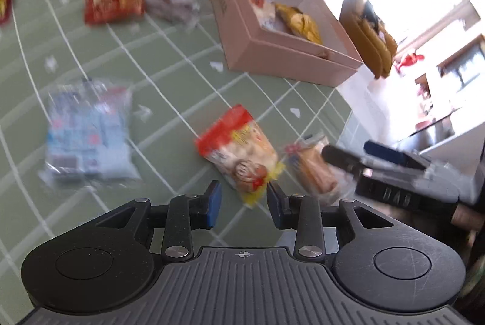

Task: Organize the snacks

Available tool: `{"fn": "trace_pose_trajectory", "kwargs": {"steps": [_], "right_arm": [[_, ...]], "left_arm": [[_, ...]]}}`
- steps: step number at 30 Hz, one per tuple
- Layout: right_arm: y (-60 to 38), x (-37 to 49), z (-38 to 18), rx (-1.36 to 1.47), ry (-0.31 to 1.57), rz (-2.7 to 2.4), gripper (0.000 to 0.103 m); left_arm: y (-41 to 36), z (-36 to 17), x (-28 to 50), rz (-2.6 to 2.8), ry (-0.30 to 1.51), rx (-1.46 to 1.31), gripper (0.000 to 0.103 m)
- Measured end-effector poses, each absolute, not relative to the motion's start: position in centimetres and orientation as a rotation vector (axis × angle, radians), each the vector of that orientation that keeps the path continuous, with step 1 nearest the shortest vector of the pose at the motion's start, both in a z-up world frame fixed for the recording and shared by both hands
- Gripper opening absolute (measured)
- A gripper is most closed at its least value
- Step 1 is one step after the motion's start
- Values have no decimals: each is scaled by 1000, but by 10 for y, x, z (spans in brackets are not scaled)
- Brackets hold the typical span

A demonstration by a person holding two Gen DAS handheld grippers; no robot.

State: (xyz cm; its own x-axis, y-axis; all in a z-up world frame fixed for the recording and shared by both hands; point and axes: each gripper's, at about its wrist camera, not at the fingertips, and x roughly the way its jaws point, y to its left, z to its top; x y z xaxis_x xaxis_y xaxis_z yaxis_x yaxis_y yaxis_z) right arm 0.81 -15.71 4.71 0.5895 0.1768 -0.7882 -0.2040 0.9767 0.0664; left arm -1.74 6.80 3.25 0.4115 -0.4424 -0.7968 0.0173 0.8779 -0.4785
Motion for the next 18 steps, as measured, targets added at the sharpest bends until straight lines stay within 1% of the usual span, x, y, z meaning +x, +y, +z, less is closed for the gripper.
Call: {"fn": "trace_pose_trajectory", "kwargs": {"steps": [5,10,14,18], "right_arm": [[-153,5,37,-76,940,200,82],[-156,4,32,-19,951,196,82],[-156,0,29,-4,949,186,82],[-157,-6,28,9,951,189,83]], "left_arm": [[50,28,5,-253,1091,-393,37],[28,27,26,-255,1070,-301,38],[6,24,33,-320,1053,-177,46],[-10,25,32,-387,1024,-72,46]]}}
